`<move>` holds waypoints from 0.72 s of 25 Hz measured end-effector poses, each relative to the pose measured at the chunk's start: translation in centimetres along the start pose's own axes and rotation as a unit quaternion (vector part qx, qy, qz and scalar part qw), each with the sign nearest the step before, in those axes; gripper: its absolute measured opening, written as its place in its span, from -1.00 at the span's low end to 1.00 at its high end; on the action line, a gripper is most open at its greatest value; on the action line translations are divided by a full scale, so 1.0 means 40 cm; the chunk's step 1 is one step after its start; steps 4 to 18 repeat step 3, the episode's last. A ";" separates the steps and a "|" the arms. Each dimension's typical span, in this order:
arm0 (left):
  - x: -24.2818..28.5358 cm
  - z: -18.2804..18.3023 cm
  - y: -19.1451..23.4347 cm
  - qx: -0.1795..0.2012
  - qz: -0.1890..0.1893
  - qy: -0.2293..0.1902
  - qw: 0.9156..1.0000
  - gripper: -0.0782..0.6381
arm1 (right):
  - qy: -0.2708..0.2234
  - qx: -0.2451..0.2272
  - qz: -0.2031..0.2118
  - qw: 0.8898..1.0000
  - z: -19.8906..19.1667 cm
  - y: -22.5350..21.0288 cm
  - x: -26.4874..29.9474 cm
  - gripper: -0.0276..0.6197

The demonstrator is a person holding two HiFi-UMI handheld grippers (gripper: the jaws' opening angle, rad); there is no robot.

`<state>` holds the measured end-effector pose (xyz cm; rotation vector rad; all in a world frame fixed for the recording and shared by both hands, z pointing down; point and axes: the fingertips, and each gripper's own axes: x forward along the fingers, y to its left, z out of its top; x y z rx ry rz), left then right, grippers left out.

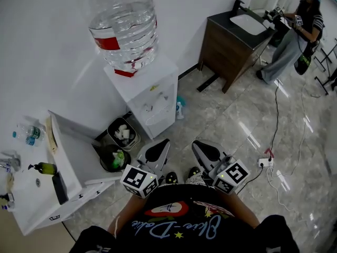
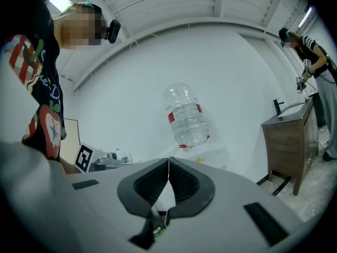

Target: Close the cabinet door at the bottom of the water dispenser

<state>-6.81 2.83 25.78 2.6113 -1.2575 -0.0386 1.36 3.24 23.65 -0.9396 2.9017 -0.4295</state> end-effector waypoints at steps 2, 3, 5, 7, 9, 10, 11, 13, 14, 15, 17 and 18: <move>-0.002 0.002 0.005 0.000 0.001 -0.003 1.000 -0.78 | -0.002 -0.001 0.002 1.000 0.001 0.001 0.007 -0.87; -0.003 0.003 0.008 0.000 0.001 -0.004 1.000 -0.78 | -0.004 -0.001 0.002 1.000 0.001 0.000 0.010 -0.87; -0.003 0.003 0.008 0.000 0.001 -0.004 1.000 -0.78 | -0.004 -0.001 0.002 1.000 0.001 0.000 0.010 -0.87; -0.003 0.003 0.008 0.000 0.001 -0.004 1.000 -0.78 | -0.004 -0.001 0.002 1.000 0.001 0.000 0.010 -0.87; -0.003 0.003 0.008 0.000 0.001 -0.004 1.000 -0.78 | -0.004 -0.001 0.002 1.000 0.001 0.000 0.010 -0.87; -0.003 0.003 0.008 0.000 0.001 -0.004 1.000 -0.78 | -0.004 -0.001 0.002 1.000 0.001 0.000 0.010 -0.87; -0.003 0.003 0.008 0.000 0.001 -0.004 1.000 -0.78 | -0.004 -0.001 0.002 1.000 0.001 0.000 0.010 -0.87; -0.003 0.003 0.008 0.000 0.001 -0.004 1.000 -0.78 | -0.004 -0.001 0.002 1.000 0.001 0.000 0.010 -0.87; -0.003 0.003 0.008 0.000 0.001 -0.004 1.000 -0.78 | -0.004 -0.001 0.002 1.000 0.001 0.000 0.010 -0.87; -0.003 0.003 0.008 0.000 0.001 -0.004 1.000 -0.78 | -0.004 -0.001 0.002 1.000 0.001 0.000 0.010 -0.87; -0.003 0.003 0.008 0.000 0.001 -0.004 1.000 -0.78 | -0.004 -0.001 0.002 1.000 0.001 0.000 0.010 -0.87; -0.003 0.003 0.008 0.000 0.001 -0.004 1.000 -0.78 | -0.004 -0.001 0.002 1.000 0.001 0.000 0.010 -0.87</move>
